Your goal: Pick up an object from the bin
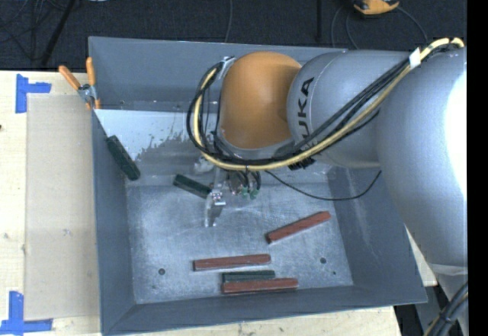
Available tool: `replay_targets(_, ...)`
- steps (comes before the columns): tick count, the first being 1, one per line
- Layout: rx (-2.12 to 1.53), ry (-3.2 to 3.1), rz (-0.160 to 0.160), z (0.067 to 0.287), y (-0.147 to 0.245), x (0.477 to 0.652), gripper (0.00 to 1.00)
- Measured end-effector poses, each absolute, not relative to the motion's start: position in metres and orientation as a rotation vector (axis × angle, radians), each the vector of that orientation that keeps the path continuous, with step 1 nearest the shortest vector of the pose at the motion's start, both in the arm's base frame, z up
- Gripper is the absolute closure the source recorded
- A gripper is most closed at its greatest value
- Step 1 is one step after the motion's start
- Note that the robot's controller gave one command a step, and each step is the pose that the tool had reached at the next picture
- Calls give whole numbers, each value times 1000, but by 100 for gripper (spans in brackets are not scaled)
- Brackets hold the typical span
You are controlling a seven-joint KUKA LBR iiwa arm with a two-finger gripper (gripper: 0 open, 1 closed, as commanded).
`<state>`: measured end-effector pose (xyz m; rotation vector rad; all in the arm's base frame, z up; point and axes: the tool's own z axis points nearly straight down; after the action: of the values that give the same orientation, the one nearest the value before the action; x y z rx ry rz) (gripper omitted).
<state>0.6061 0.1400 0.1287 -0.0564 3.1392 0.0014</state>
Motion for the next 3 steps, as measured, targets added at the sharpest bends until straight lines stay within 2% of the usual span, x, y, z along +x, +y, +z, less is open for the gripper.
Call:
replay_targets(1, 134, 3109, 16, 82, 138, 604, 100)
replay_targets(2, 133, 3122, 9, 79, 138, 601, 0)
replay_targets(3, 138, 3122, 10, 77, 137, 601, 100)
